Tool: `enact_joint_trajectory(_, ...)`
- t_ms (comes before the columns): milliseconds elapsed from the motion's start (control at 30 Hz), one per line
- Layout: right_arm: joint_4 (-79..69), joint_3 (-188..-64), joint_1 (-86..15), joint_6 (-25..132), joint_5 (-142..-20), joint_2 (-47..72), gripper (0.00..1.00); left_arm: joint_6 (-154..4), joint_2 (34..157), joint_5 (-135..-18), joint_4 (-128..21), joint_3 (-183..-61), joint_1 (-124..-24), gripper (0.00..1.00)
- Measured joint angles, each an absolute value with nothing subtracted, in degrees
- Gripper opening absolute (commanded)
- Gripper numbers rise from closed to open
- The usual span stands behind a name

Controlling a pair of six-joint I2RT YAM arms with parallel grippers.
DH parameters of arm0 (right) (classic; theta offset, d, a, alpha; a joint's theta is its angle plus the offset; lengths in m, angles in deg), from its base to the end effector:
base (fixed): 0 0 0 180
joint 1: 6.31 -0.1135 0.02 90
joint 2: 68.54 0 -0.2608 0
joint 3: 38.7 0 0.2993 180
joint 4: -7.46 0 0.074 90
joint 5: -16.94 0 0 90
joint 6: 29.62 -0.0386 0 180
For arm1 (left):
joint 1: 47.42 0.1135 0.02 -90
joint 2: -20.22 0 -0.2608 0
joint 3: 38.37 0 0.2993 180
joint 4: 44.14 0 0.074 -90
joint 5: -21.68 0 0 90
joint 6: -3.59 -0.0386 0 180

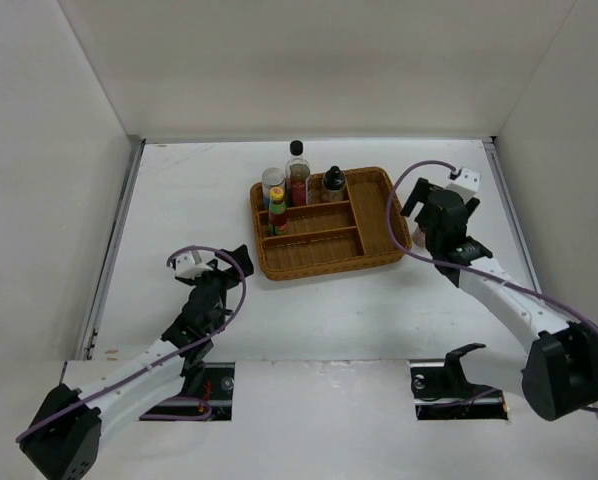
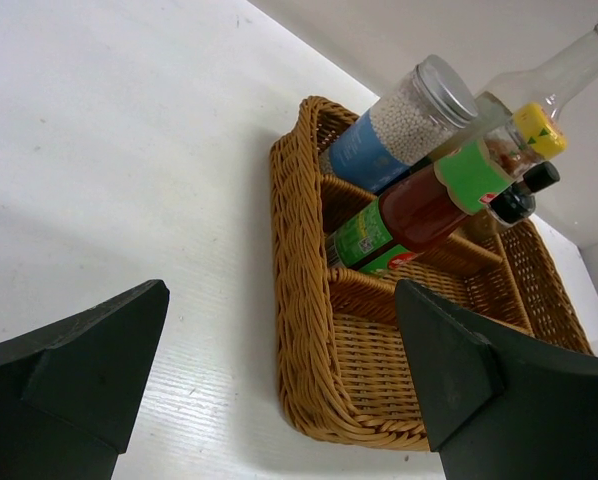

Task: Organize the condiment bottles

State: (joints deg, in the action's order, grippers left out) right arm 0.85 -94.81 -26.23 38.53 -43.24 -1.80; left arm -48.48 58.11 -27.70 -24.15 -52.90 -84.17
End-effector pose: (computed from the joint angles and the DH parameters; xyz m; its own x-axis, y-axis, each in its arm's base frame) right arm 0.3016 0.0889 0.2660 -0.2025 0.2701 -0.9413 0.2438 0.9449 0.2187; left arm 0.1689 -0.0948 0.1489 0.0038 -0.5851 -0.8109 -0.0815 0.8081 -0.5834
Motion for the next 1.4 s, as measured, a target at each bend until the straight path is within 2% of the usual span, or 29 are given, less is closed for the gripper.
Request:
enact_joint_trajectory(167, -3.56, -92.41, -23.11, 38.51, -40.05, 2.53, 1.00, -48.50, 60.19, -27.83, -23.49, -52.90, -84.46, 1.00)
enact_joint_trajectory(500, -3.41, -93.39, -18.08, 37.07, -41.89, 13.87, 0.99, -48.50, 58.94, -28.07, -22.80, -52.90, -84.17, 1.00)
enact_joint_trajectory(600, -1.71, -93.61, -16.75, 36.46, -42.74, 16.56, 0.90, -48.48, 59.12, -28.09, -22.49, -52.90, -84.19, 1.00)
enact_joint_trajectory(767, 2.97, -93.52, -16.40, 36.22, -43.96, 18.79, 0.65, -48.50, 60.17, -28.11, -22.45, -52.90, -84.26, 1.00)
enact_joint_trajectory(833, 4.96, -93.09, -16.40, 36.17, -44.09, 18.86, 0.61, -48.50, 60.12, -28.20, -22.47, -52.90, -84.28, 1.00)
enact_joint_trajectory(1067, 5.57, -90.44, -18.30, 38.62, -41.23, 12.65, 0.59, -48.50, 60.32, -28.29, -22.31, -52.90, -84.22, 1.00)
enact_joint_trajectory(1233, 5.29, -92.13, -25.25, 41.18, -38.52, 4.69, 0.59, -48.50, 60.91, -28.26, -21.92, -52.90, -84.19, 1.00)
enact_joint_trajectory(1400, 5.77, -99.18, -33.34, 41.18, -40.55, 7.80, 0.59, -48.50, 61.22, -28.44, -21.92, -52.90, -84.17, 1.00)
